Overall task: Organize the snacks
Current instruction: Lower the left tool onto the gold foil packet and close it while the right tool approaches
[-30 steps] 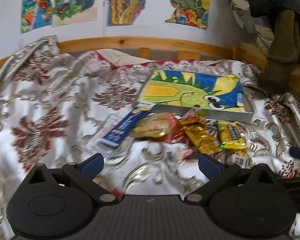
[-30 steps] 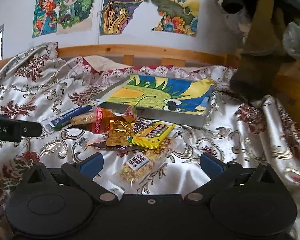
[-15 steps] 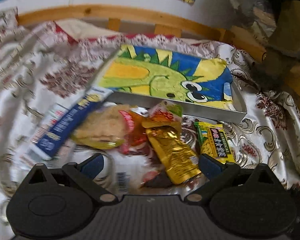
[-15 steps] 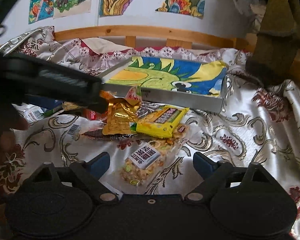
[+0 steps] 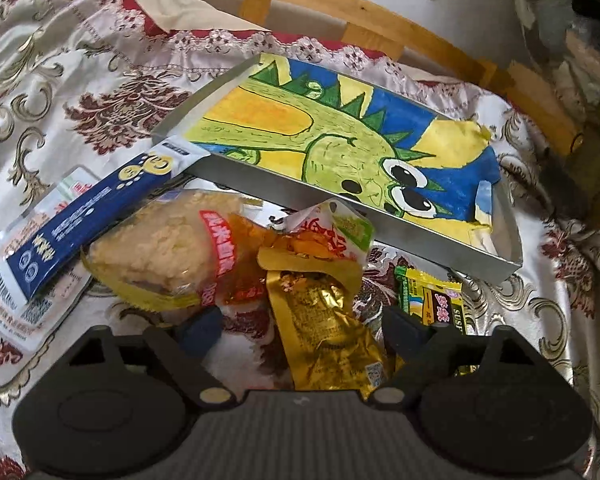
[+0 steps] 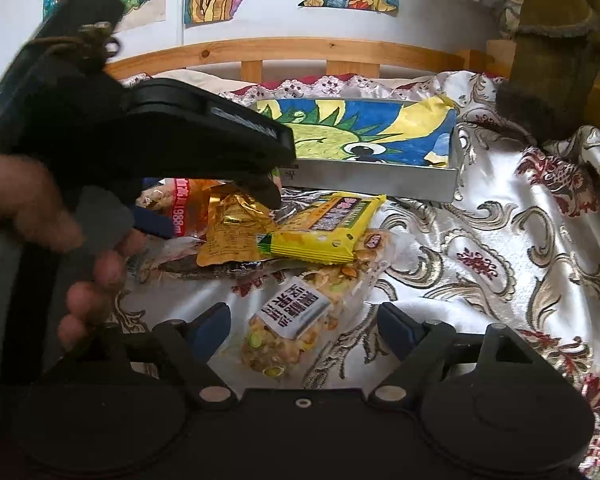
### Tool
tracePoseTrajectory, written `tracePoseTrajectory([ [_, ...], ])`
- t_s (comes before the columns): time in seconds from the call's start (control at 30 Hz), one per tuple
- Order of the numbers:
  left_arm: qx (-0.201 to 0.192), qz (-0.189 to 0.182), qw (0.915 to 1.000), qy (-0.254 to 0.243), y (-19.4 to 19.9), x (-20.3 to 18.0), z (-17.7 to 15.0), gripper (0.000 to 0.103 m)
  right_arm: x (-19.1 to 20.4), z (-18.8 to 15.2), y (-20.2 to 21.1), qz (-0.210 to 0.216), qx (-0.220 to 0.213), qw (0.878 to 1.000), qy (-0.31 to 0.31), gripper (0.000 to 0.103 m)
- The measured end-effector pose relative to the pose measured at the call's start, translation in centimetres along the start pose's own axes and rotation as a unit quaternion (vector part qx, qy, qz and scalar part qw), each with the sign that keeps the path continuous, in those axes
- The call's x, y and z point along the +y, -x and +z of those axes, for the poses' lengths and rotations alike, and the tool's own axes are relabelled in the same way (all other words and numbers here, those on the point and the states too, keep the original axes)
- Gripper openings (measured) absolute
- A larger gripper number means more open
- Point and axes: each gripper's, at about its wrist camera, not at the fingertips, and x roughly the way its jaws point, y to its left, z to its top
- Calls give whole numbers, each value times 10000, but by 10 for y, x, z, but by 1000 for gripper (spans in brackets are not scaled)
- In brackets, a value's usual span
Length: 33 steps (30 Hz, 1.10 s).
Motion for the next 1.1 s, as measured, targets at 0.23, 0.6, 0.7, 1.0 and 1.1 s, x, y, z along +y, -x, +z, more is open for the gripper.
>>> tracePoseTrajectory([
  [0.23, 332, -230, 9992, -69, -6, -1, 3, 56, -2, 3, -4, 37, 22, 10000, -20, 63],
  [0.6, 470, -443, 9978, -149, 19, 18, -7, 44, -1, 1, 9, 30, 224, 9997, 19, 53],
  [0.7, 496, -478, 9972, -286, 26, 21, -13, 43, 0, -2, 20, -20, 249, 9996, 94, 50],
  [1.0, 536, -560, 9966, -279, 14, 19, -7, 67, 2, -4, 1, -117, 55, 9997, 199, 81],
  [1.1, 559, -454, 9963, -460, 10, 13, -8, 66, -1, -6, -9, -127, 169, 9997, 122, 76],
])
